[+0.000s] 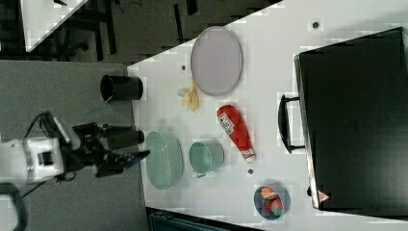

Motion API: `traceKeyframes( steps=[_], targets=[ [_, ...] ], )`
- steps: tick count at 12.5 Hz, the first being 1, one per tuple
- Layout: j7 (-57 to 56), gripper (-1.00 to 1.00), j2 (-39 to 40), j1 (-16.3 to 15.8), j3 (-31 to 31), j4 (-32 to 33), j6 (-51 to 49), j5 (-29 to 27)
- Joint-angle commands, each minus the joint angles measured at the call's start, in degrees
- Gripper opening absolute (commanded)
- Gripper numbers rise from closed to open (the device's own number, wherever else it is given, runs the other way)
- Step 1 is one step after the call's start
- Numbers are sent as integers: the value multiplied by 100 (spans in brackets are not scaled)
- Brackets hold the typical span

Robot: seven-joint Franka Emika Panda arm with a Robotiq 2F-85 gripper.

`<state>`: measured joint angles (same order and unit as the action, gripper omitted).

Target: Pick Ketchup from the table and place it in strainer.

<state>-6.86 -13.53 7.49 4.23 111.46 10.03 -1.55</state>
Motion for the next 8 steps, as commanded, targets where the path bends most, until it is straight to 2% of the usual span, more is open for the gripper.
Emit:
traceKeyframes(
  steps=[1, 4, 8],
  targets=[
    [-1567, 100, 570, -18, 212, 597, 299, -25],
    [-3062, 100, 848, -21, 347, 1069, 1042, -23],
    [-4479, 100, 1210, -21, 441, 1729, 2247, -18]
  ],
)
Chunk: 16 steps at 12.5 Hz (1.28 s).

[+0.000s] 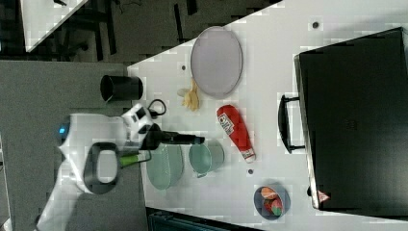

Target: Pick Ketchup from the table and place it in strainer.

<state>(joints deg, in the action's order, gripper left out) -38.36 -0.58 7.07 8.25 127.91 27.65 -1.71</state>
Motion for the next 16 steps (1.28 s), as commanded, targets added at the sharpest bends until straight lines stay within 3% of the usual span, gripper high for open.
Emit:
traceKeyframes(
  steps=[1, 6, 16],
  targets=[
    [-1675, 100, 3, 21, 38, 239, 789, -1],
    [-2063, 100, 631, 9, 40, 873, 2206, 82],
    [-1992, 100, 2117, 11, -3, 971, 3880, 225]
  ],
)
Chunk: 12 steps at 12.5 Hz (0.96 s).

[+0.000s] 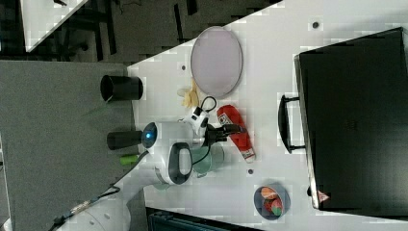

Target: Pick Ketchup from the table and place it in strainer.

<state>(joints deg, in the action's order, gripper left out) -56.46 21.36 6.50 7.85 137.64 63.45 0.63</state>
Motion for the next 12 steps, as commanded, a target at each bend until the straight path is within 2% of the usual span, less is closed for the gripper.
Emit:
traceKeyframes(
  steps=[1, 2, 5, 9, 12],
  targets=[
    [-179, 100, 5, 67, 27, 1, 397, -9],
    [-178, 92, 68, 67, 10, -3, 443, -9],
    [-178, 21, 59, 67, 1, -1, 437, -10],
    [-178, 21, -378, 67, 4, -17, 247, -11],
    [-165, 21, -1191, 64, 39, -34, -520, -14]
  ],
)
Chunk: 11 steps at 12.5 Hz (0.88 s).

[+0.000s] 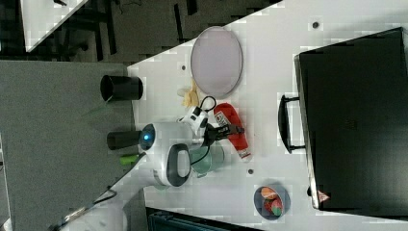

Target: Pick Ketchup from the table and place it in strainer.

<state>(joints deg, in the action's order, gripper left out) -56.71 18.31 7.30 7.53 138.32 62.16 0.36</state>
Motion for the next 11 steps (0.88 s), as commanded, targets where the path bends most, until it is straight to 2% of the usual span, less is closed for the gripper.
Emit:
traceKeyframes(
  steps=[1, 6, 8, 11],
  targets=[
    [-113, 21, -1203, -17, 111, -134, -729, 12],
    [820, 21, -2511, -108, 693, -476, -2684, 4],
    [1297, 21, -2768, -168, 1084, -619, -3026, -6],
    [2327, 21, -2830, -274, 1768, -731, -3028, -163]
  ],
)
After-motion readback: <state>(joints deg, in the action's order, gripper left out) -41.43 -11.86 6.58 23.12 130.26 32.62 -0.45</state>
